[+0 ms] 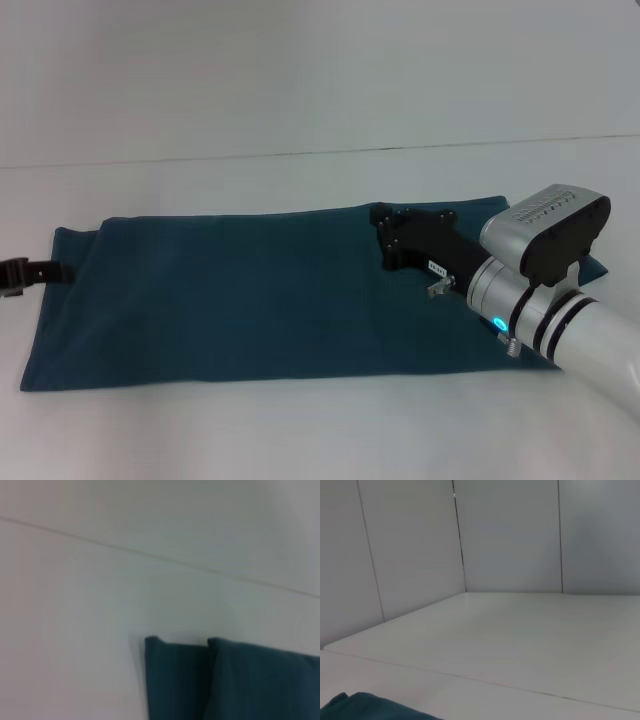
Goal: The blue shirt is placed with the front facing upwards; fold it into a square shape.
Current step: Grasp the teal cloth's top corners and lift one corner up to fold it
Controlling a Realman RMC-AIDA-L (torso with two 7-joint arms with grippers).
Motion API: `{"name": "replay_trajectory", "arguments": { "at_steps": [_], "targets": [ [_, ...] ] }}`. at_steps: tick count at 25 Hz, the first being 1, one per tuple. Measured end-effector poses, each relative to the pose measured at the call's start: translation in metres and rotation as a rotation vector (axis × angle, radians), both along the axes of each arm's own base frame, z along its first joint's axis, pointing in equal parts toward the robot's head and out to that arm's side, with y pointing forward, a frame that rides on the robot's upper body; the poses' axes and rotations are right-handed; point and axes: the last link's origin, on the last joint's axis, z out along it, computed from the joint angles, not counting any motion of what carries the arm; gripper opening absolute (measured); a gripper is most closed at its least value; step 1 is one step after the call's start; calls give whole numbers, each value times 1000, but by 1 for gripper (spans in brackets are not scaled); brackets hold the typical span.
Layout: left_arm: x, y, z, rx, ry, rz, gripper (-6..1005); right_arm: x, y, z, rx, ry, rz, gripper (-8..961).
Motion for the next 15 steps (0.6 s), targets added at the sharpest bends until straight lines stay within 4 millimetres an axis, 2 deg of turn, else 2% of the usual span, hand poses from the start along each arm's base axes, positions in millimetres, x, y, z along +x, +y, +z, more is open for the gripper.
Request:
{"name": "replay_trajectory", "arguments": {
  "at_steps": [3, 8, 15],
  "targets": [
    [-4, -1, -6, -19, 1, 15, 712, 0, 0, 0, 0, -1, 0, -1],
    [-10, -1, -13, -27, 27, 30, 917, 0, 0, 0, -1, -2, 1, -1],
    [-10, 0, -20, -51, 52, 37, 947, 0, 0, -1, -4, -7, -2, -1]
  ]
}}
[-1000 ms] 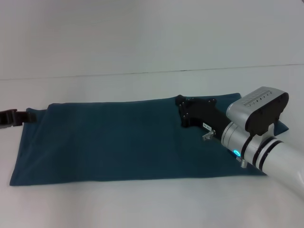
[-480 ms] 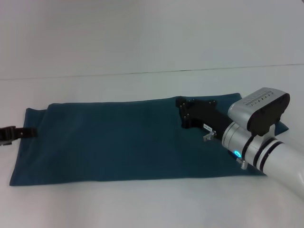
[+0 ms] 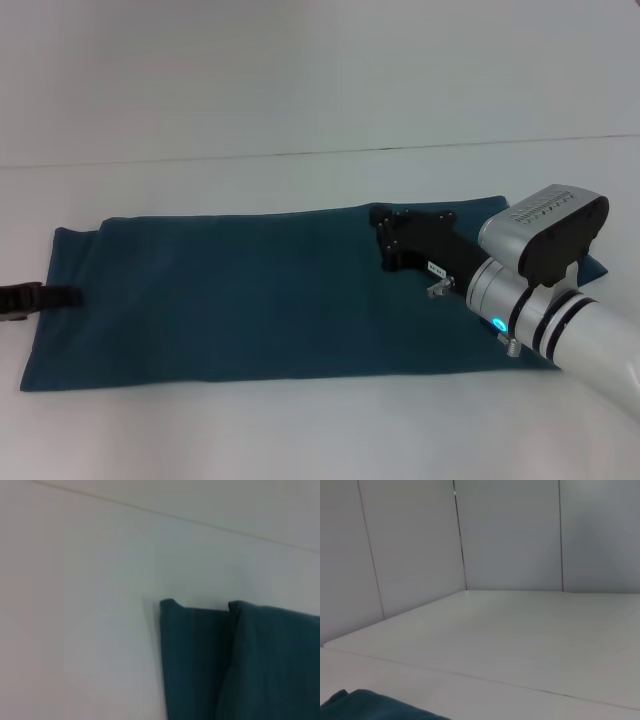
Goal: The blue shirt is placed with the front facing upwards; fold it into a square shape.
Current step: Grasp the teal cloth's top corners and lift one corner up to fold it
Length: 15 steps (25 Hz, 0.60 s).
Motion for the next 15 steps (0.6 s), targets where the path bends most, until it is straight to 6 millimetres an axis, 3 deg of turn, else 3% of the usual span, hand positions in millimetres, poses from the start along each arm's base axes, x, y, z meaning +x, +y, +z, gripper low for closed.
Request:
{"name": "replay_trajectory", "arguments": {
  "at_steps": [8, 15],
  "targets": [
    [11, 3, -10, -46, -29, -20, 945, 0, 0, 0, -1, -2, -1, -1],
    [19, 5, -7, -54, -22, -51, 944, 1, 0, 0, -2, 1, -6, -2]
  ]
}}
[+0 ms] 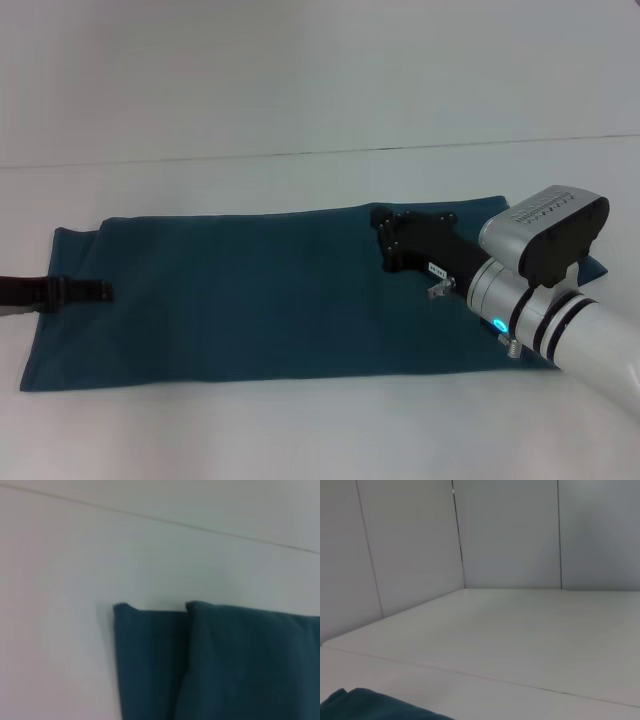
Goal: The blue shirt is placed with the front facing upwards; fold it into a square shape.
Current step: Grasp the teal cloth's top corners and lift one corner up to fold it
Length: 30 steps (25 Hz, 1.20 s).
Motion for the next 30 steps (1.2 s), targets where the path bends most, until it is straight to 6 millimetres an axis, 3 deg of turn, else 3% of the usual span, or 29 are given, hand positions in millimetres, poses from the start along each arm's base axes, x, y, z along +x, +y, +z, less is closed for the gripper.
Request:
{"name": "replay_trajectory", "arguments": {
  "at_steps": [8, 17, 30],
  "targets": [
    [-10, -2, 7, 44, 44, 18, 942, 1, 0, 1, -1, 6, -6, -2],
    [-16, -2, -4, 23, 53, 43, 941, 1, 0, 1, -2, 5, -5, -2],
    [5, 1, -3, -4, -4, -14, 938, 1, 0, 0, -11, 19, -11, -1]
  ]
}}
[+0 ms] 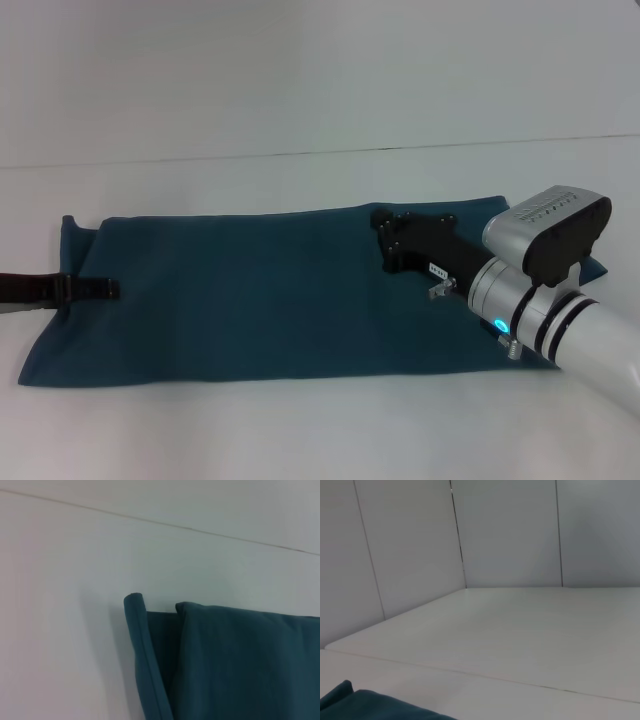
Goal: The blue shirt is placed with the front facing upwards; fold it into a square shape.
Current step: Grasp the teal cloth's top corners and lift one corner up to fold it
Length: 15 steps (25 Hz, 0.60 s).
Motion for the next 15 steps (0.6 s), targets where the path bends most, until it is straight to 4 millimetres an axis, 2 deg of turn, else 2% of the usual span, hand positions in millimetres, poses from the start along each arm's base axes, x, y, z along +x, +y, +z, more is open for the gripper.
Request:
{"name": "replay_trajectory", "arguments": {
  "at_steps": [9, 15],
  "targets": [
    [-4, -2, -3, -6, 4, 2, 928, 1, -1, 1, 2, 4, -1, -1],
    [-6, -5, -6, -23, 24, -4, 754, 3, -2, 1, 3, 2, -3, -1]
  ]
}}
